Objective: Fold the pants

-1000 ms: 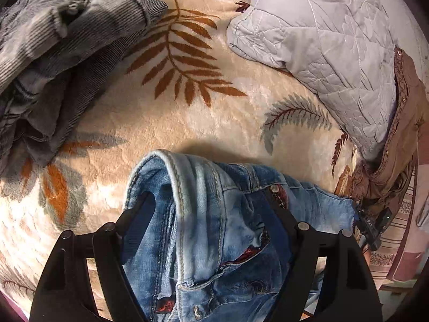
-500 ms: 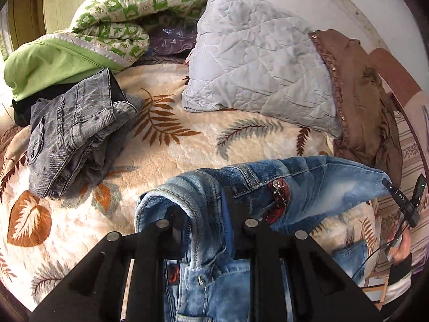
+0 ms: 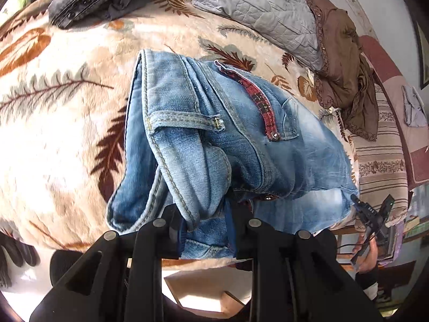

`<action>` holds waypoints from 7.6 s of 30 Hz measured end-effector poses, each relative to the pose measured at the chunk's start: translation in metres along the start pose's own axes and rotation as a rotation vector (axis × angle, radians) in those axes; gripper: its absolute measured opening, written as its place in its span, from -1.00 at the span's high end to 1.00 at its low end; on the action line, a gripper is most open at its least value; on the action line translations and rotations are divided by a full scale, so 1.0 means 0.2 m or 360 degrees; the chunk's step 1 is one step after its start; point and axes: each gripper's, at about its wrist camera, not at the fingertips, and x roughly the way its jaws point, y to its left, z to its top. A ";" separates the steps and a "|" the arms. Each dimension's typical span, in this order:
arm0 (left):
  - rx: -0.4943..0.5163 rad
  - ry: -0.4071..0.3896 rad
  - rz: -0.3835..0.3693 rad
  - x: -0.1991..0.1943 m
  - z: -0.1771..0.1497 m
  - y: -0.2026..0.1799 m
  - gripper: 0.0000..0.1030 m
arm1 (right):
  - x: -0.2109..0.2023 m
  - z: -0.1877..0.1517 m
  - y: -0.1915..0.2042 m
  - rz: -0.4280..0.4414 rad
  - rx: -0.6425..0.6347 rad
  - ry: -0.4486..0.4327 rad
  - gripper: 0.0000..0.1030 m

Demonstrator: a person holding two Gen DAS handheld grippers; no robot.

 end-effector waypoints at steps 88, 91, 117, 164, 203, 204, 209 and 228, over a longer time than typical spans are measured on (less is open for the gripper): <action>0.0099 0.0039 -0.0301 -0.35 -0.16 -0.02 0.19 | -0.35 -0.07 -0.29 0.0116 0.0550 -0.0195 0.47; 0.0046 -0.0116 -0.0100 -0.37 0.01 0.06 -0.33 | -0.34 0.06 -0.30 0.0151 0.0532 -0.0267 0.09; -0.0179 0.0075 -0.0120 -0.08 0.18 0.19 0.62 | 0.03 0.28 -0.04 0.0028 0.0272 -0.0134 0.50; 0.0386 -0.0001 -0.0285 -0.44 -0.14 -0.17 -0.47 | -0.32 -0.37 -0.21 0.0330 0.0774 -0.0116 0.00; 0.2167 0.1195 -0.0172 1.65 -0.10 -2.53 -0.70 | 0.10 -0.48 -0.40 0.1168 0.0805 -0.0445 -0.31; 0.2146 0.1196 -0.0201 1.64 -0.09 -2.52 -0.68 | 0.12 -0.46 -0.40 0.1163 0.0812 -0.0441 -0.22; 0.2023 0.1193 -0.0362 1.55 -0.05 -2.49 0.61 | 0.19 -0.47 -0.43 0.1102 0.0881 -0.0429 0.67; 0.1383 0.0696 -0.0344 0.77 0.19 -1.91 0.77 | -0.23 -0.33 0.42 0.1017 -0.0076 -0.0297 0.81</action>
